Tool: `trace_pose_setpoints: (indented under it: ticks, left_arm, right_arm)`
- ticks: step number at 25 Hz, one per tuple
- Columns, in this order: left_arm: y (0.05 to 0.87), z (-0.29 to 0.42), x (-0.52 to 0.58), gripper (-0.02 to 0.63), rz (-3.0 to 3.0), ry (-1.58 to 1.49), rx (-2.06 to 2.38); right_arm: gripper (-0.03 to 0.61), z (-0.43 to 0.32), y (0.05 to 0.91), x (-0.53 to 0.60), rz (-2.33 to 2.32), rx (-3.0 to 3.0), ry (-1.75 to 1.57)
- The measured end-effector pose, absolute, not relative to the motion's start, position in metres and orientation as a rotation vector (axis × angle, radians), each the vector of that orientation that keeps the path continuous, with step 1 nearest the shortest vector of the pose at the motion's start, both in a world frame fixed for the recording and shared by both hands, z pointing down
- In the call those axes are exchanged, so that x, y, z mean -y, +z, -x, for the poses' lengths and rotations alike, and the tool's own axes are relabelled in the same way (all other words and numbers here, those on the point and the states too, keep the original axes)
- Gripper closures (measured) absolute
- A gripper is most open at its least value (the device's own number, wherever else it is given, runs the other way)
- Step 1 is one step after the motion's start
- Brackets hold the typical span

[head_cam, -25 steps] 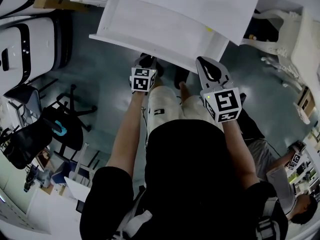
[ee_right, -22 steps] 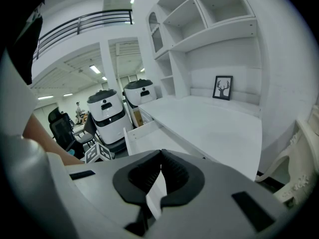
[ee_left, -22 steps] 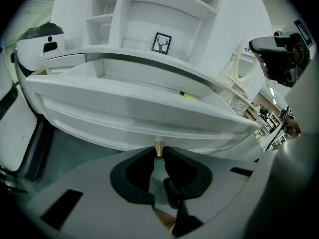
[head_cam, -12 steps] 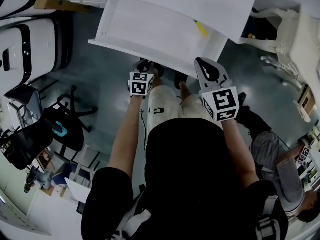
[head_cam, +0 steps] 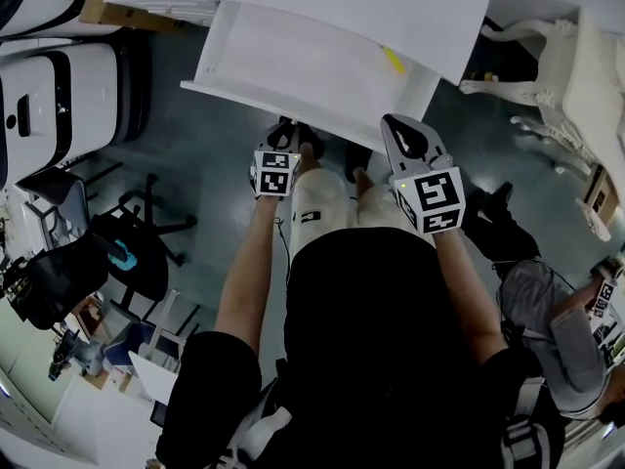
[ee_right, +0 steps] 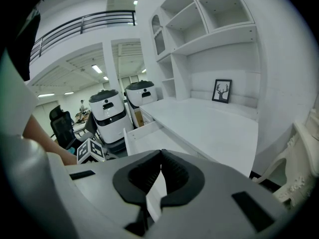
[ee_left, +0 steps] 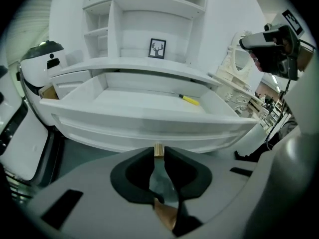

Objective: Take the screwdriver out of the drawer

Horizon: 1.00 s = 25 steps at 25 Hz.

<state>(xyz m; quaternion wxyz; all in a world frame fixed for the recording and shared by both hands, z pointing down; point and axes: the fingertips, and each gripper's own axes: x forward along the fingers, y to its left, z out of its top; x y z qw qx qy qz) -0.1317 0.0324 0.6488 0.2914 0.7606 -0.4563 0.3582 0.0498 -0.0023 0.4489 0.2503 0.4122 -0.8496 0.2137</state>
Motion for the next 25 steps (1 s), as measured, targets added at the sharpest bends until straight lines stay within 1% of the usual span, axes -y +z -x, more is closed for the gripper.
trace_pose_setpoints:
  ticks: [9,16,23,25]
  left_arm:
    - [0.580,0.122,-0.031,0.574,-2.075,0.835,1.351]
    - [0.541,0.109,-0.029,0.589,-2.095,0.752,1.409]
    - [0.513,0.084,-0.016,0.589,-2.142,0.678,1.393]
    - [0.505,0.078,-0.010,0.589,-2.161,0.654,1.386]
  right_arm:
    - [0.560,-0.056,0.446,-0.010,-1.080,2.329,0.552]
    - [0.560,-0.061,0.457,-0.010,-1.064,2.298,0.514]
    - [0.559,-0.074,0.481,0.008,-1.130,2.225,0.560]
    - [0.534,-0.076,0.494,0.014,-1.143,2.197,0.575]
